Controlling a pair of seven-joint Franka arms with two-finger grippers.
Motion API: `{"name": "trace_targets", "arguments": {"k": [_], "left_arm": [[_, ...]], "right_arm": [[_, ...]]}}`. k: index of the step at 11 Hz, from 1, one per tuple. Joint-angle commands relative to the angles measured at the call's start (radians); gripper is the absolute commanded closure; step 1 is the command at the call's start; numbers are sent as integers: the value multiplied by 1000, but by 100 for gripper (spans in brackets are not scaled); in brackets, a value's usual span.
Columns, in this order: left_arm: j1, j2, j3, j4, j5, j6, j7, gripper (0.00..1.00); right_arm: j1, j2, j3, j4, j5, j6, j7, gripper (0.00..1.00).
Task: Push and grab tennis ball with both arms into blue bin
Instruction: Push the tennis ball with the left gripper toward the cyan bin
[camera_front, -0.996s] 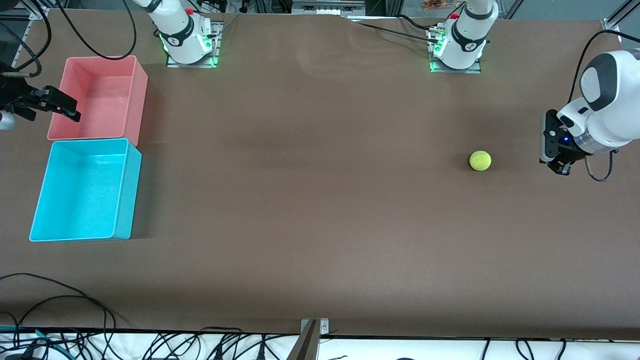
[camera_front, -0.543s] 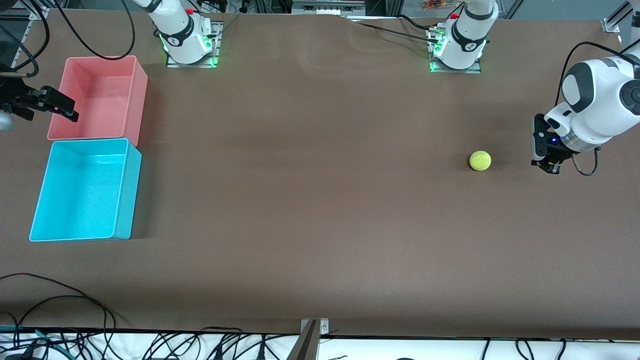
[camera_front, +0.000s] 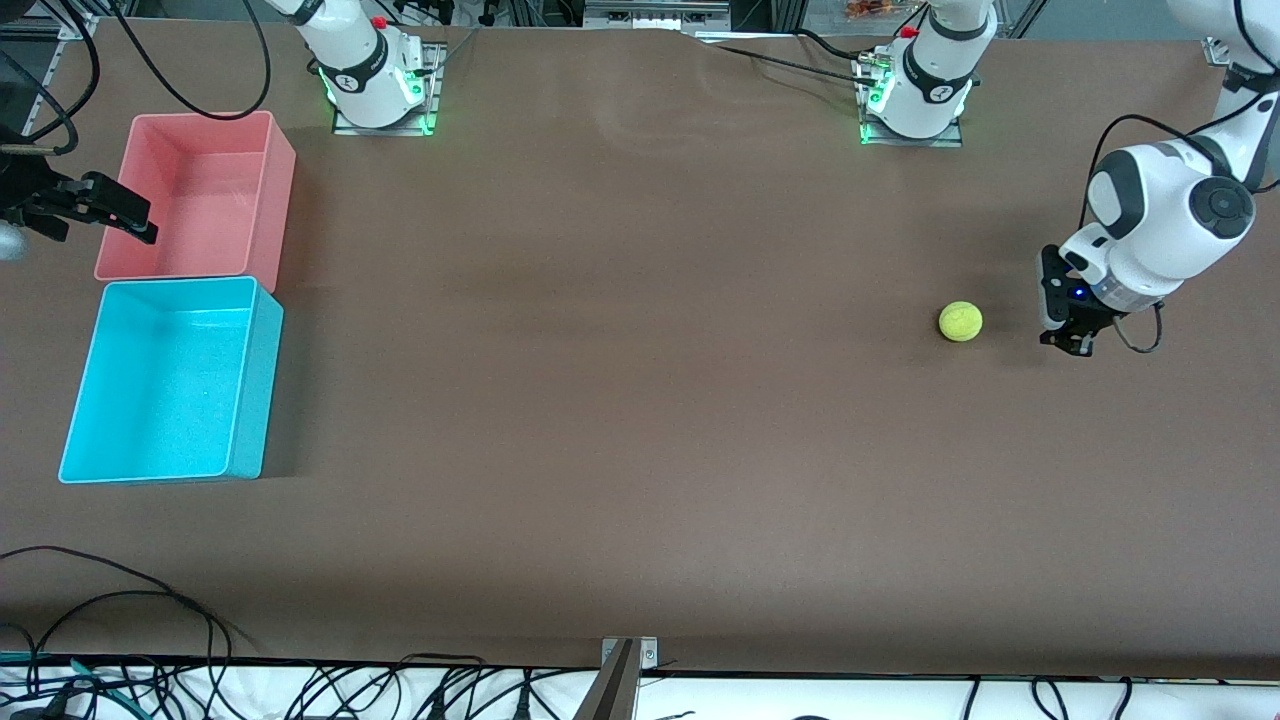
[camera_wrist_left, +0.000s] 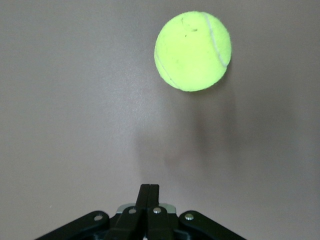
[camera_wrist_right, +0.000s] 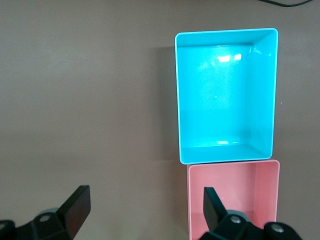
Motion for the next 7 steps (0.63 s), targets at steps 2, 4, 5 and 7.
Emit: {"name": "trace_targets", "arguments": {"k": [2,4,5,7], "left_arm": [[12,83,-5,-51,8,176,6,100],[23,83,-5,-90,8,223,-26,100],[49,74,-5,-104,8,221,-57,100],[55,63,-5,-120,8,218,-69,100]], "right_arm": [[-3,8,0,25,4,-19,-6,0],[-3,8,0,23,12,-21,-5,0],[-3,8,0,23,12,-21,-6,0],[-3,8,0,23,12,-21,-6,0]]}}
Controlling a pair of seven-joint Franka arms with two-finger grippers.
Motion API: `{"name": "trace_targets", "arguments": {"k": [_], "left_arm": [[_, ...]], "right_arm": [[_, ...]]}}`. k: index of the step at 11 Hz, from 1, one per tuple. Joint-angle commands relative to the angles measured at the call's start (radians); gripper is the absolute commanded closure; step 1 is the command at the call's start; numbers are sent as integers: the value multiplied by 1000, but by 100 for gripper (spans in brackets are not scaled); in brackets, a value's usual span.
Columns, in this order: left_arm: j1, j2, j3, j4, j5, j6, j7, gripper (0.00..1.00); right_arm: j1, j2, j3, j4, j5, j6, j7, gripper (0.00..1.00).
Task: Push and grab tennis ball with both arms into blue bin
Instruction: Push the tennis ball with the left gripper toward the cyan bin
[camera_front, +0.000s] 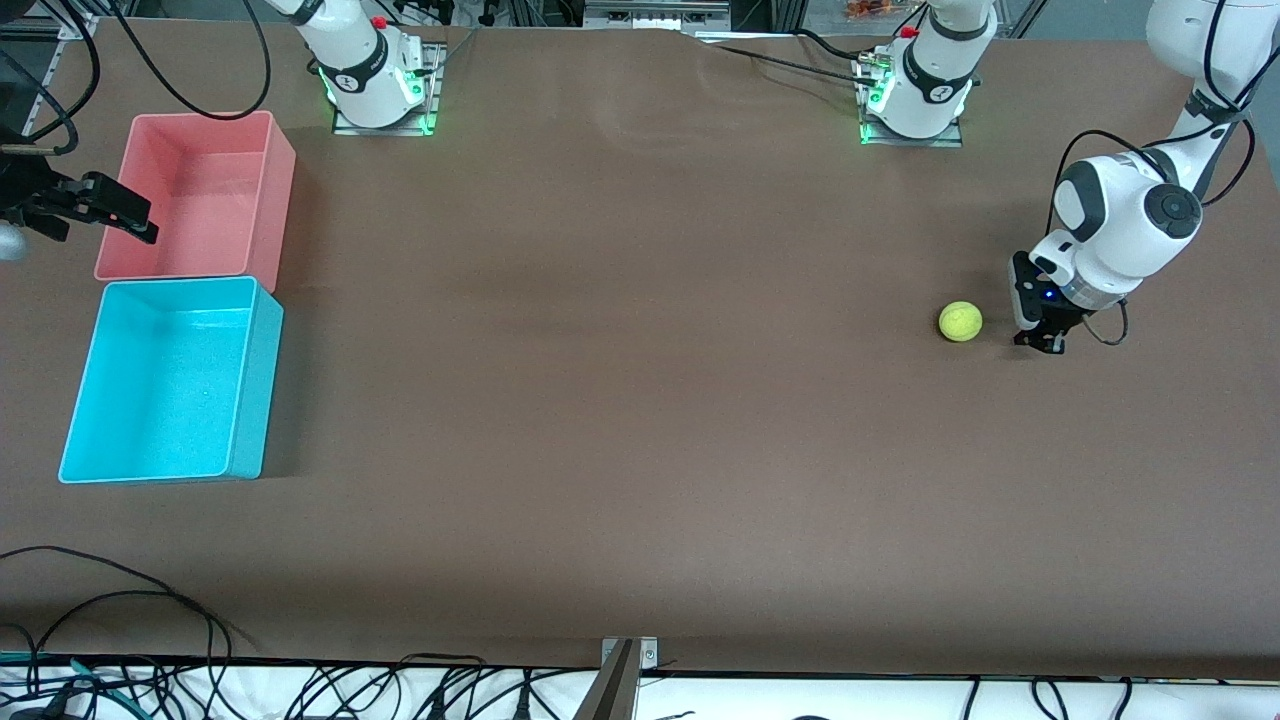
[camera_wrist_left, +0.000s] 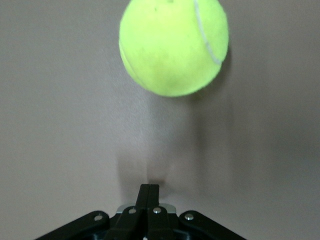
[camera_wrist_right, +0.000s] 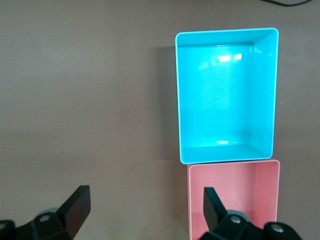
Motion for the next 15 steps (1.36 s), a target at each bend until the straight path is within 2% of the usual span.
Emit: {"name": "trace_targets", "arguments": {"k": [1,5,6,8,9,11,12,13,15], "left_arm": [[24,-41,-3,-43,8,4,-28,100],[37,-110,-33,-100,10,-45,-77,100],[35,-111,-64,-111,10,-46,-127,100],[32,-105,-215,-119,14,-45,-301,100],[-15,-101,-295,-117,37,-45,-448,100],[-243,-107,-311,-85,185,-72,-831,100],[-297,-118,-317,-21,274,-173,-965,100],[-315,-133,-347,31,313,-278,-1046,100],[-275,-145,-369,35,315,-307,-1036,100]], "right_arm": [[-3,8,0,23,11,-20,-5,0],[-2,11,2,23,11,-20,-3,0],[-2,11,2,23,11,-20,-5,0],[-2,11,2,23,11,-20,-6,0],[-2,13,2,23,11,-18,-5,0],[-2,11,2,23,11,-18,-5,0],[-2,13,2,23,11,-20,-5,0],[0,13,2,23,12,-20,-3,0],[1,16,2,23,12,-20,-3,0]]}}
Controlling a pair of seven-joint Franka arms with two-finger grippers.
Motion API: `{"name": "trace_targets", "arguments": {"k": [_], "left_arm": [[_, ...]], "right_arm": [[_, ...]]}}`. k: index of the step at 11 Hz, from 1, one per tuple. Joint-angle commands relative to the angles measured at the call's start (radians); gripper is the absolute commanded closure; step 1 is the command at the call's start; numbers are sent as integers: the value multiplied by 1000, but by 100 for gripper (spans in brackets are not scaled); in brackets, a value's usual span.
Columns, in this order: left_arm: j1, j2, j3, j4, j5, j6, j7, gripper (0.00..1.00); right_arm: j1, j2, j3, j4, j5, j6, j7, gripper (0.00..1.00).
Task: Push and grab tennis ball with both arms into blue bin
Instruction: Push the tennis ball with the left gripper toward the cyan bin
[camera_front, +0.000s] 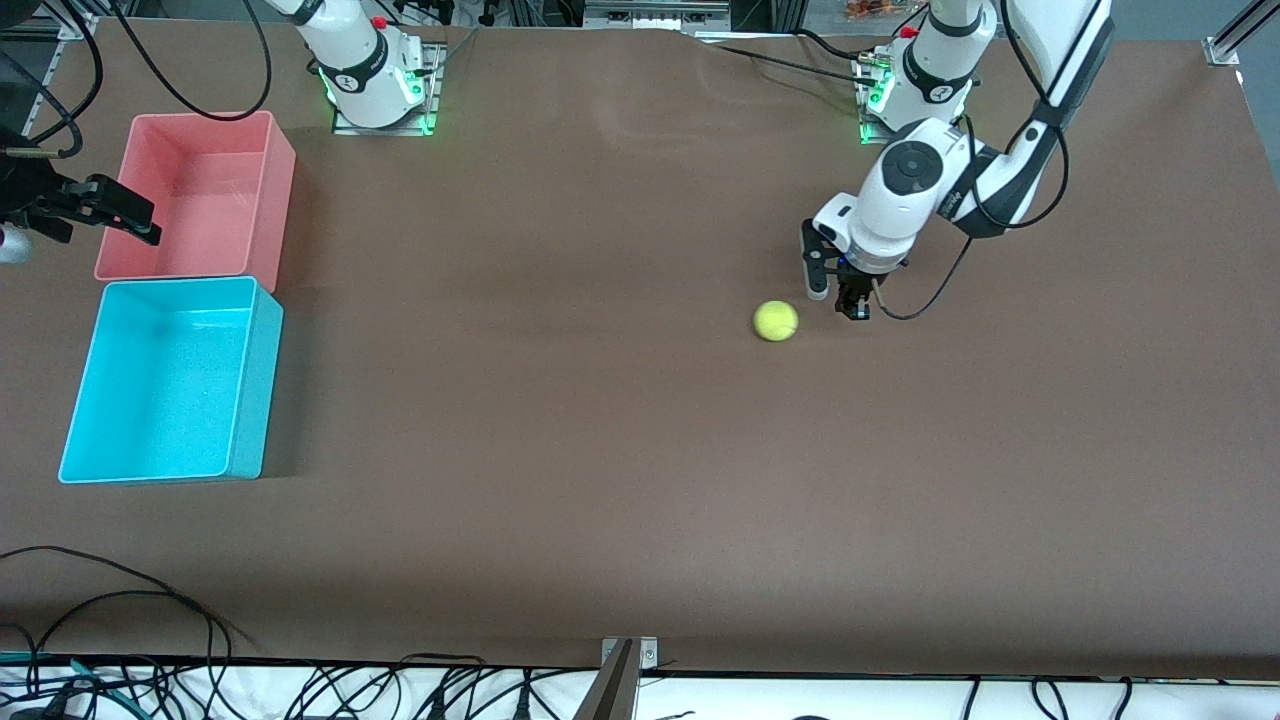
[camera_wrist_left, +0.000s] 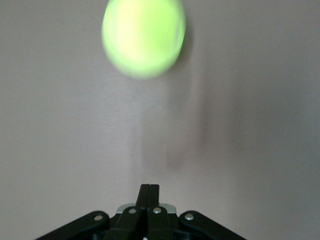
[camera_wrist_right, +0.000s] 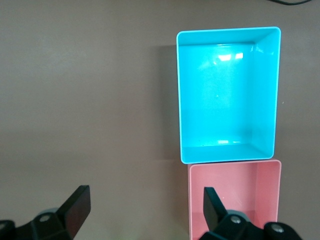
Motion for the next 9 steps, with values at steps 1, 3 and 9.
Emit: {"name": "trace_targets", "arguments": {"k": [1,3,9], "left_arm": [[87,-33,-6,13,40,-57,4,100],[113,-33,2,16,40,-63,10,100],[435,-51,-7,42,-10,-130,112,100]], "right_arm": [[0,11,1,23,11,-19,-3,0],[5,20,5,23,13,-12,1,0],[40,55,13,21,11,-5,0,0]]}}
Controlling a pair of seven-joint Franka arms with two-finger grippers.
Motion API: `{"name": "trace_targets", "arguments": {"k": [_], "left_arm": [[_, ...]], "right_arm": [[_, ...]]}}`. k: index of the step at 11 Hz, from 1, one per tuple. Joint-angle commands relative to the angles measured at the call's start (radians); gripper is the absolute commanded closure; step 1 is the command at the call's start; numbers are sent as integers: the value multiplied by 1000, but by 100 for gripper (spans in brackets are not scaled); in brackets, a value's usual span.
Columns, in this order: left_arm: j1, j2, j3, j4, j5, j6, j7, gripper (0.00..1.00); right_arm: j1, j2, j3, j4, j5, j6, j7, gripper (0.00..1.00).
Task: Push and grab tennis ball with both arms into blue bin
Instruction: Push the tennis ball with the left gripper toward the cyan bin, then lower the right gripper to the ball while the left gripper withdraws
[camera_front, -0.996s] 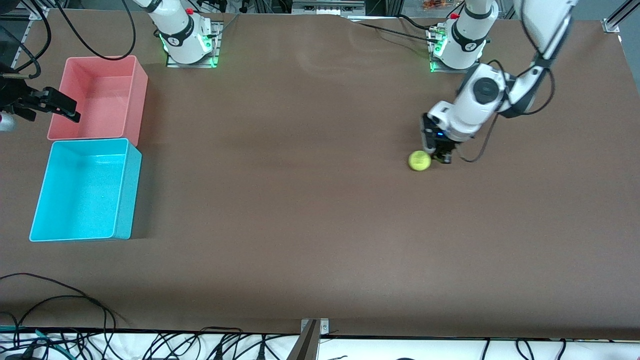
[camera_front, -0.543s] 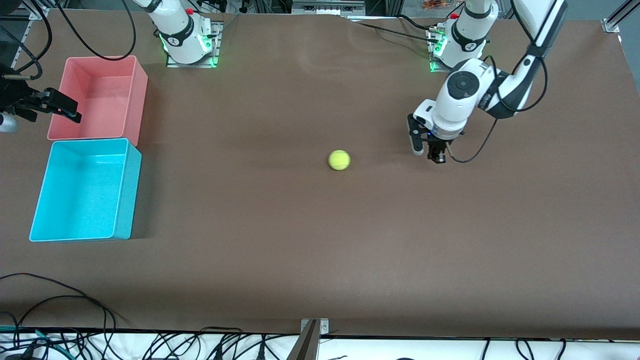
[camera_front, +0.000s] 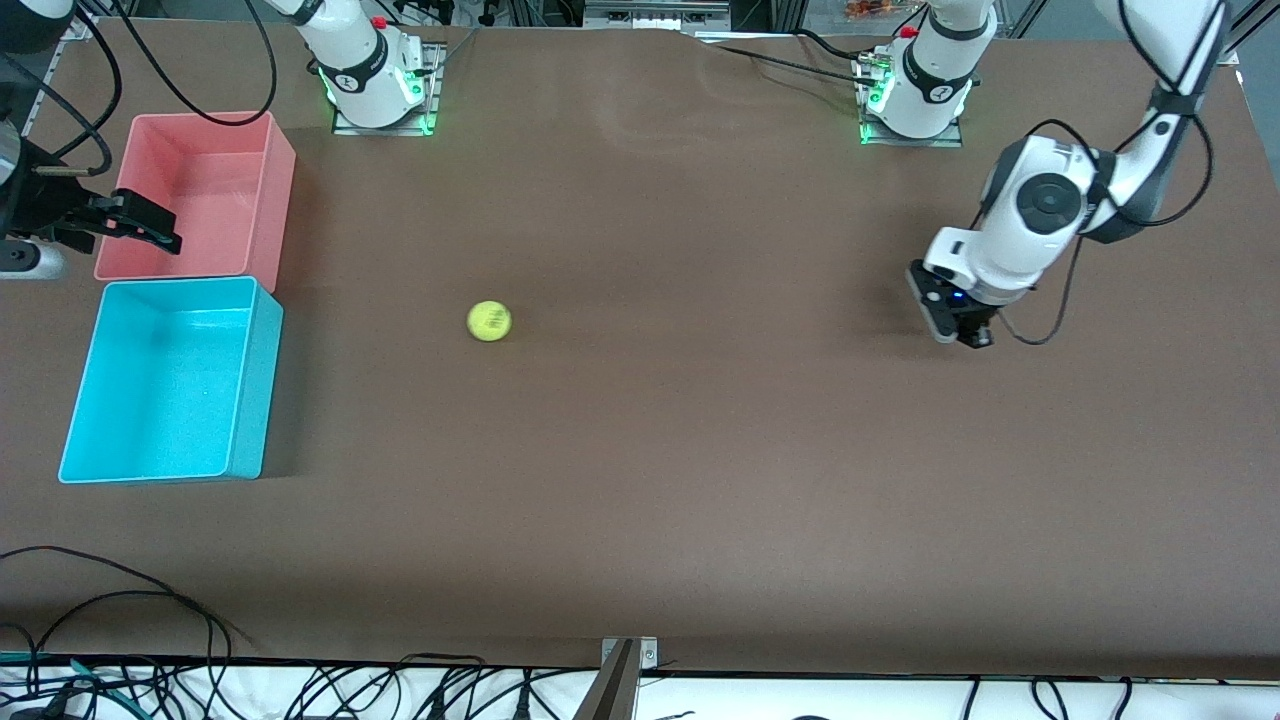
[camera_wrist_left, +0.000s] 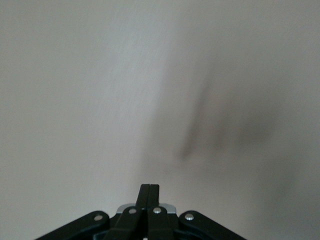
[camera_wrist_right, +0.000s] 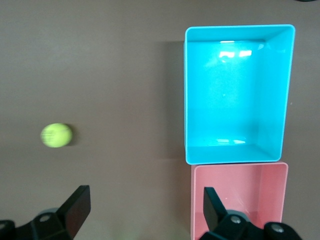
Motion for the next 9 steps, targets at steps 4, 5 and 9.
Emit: {"name": "trace_targets", "arguments": {"k": [4,5,9], "left_arm": [[182,-8,-10,104,-144,-126,-25,73],[184,-9,-10,140,-142,-155,-34,14],[222,11,-5,265,-144,-199,-36,0]], "right_arm": [[63,61,4,0,8,-18,1,0],[69,54,4,-55,8,-4,1,0],[71,54,4,-101,-2,9,32,0]]}}
